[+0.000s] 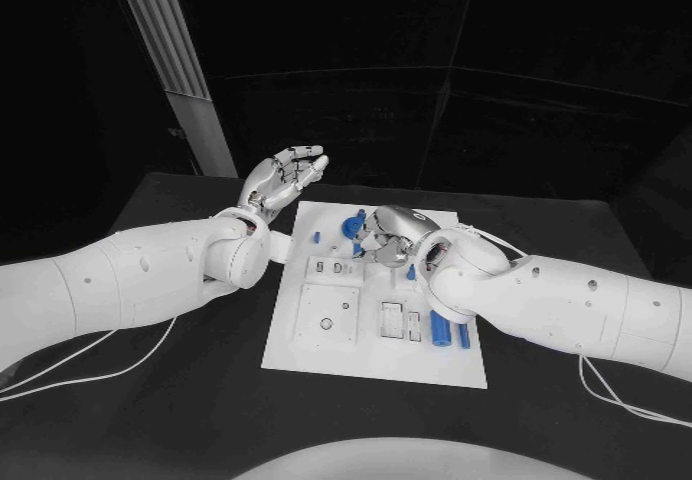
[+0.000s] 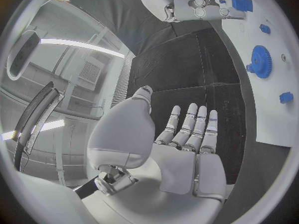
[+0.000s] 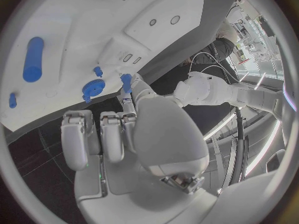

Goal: Assemble the parts on the task board

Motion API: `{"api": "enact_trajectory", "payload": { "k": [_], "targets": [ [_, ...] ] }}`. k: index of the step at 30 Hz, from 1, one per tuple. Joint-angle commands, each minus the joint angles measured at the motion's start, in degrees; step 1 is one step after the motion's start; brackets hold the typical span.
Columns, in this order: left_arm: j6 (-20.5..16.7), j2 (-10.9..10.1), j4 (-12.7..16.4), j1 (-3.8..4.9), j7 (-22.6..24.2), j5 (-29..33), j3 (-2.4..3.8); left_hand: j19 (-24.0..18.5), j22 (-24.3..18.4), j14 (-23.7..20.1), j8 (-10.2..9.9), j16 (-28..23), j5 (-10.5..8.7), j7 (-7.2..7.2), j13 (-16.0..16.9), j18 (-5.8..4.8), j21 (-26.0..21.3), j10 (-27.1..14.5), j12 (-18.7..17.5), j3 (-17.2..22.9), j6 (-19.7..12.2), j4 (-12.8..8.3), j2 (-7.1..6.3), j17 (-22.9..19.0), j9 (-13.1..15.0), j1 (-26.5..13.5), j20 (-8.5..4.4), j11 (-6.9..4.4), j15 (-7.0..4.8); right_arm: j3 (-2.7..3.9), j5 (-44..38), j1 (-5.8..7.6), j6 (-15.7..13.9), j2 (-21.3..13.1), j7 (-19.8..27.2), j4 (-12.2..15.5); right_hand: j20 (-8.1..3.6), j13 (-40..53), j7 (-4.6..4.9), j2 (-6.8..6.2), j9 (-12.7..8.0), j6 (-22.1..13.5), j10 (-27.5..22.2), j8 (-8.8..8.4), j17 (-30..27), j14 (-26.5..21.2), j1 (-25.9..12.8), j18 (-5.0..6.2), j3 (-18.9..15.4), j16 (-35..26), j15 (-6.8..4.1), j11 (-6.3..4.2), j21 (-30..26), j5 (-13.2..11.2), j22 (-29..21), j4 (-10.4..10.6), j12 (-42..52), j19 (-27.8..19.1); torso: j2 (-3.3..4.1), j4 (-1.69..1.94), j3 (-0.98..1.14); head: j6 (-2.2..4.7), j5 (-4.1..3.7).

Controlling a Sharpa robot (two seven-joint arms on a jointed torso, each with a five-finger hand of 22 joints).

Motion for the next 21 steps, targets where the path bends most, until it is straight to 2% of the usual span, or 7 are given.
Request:
{"api": "enact_trajectory", "payload": {
  "k": [1, 6, 21],
  "targets": [
    [0.2, 0.1, 0.0, 0.11, 15.4, -0.3, 0.03, -0.4, 0.0, -0.2, 0.3, 0.3, 0.16, 8.92, 0.0, 0.92, -0.2, -0.5, 0.3, 0.2, -0.2, -0.2, 0.43, 0.0, -0.1, 0.1, 0.05, -0.03, 0.08, 0.06, -4.2, -0.28, 0.8, 0.4, -2.9, -0.3, 0.48, 15.1, -0.34, -0.67, 0.0, 2.8, 6.0, -0.17, 15.1, 6.0, -0.1, -0.43, -0.2, 0.1, 0.26, 0.54, 0.2, 0.2, 15.1, -0.1, 0.1, 6.0, -0.01, -0.11, 0.04, -0.26, 0.07],
    [0.2, 0.1, 0.0, 0.11, 15.4, -0.3, 0.03, -0.4, 0.0, -0.2, 0.3, 0.3, 0.16, 8.92, 0.0, 0.92, -0.2, -0.5, 0.3, 0.2, -0.2, -0.2, 0.43, 0.0, -0.1, 0.1, 0.05, -0.03, 0.08, 0.05, -4.9, -0.68, 0.9, 0.8, -3.5, -0.7, 0.53, 15.1, -0.27, -0.71, -0.1, 2.8, 6.0, -0.26, 15.1, 6.0, -0.2, -0.43, -0.3, 0.1, 0.30, 0.59, 0.2, 0.2, 15.1, -0.1, 0.1, 6.0, -0.12, -0.09, -0.04, -0.57, -0.03],
    [0.3, 0.2, 0.0, 0.10, 15.4, -0.3, 0.03, -0.4, 0.0, -0.2, 0.3, 0.3, 0.16, 8.92, 0.0, 0.92, -0.2, -0.5, 0.3, 0.2, -0.2, -0.2, 0.43, 0.0, -0.1, 0.1, 0.05, -0.03, 0.08, 0.05, -5.8, -1.60, 0.5, 2.9, -3.2, -3.4, 0.67, 15.1, -0.04, -0.81, -0.2, 2.9, 6.0, -0.58, 15.1, 6.0, -0.6, -0.43, -0.5, 0.1, 0.40, 0.81, 0.2, 0.4, 15.1, 0.1, 0.1, 6.0, -0.03, -0.06, -0.01, -0.95, -0.43]
  ]
}}
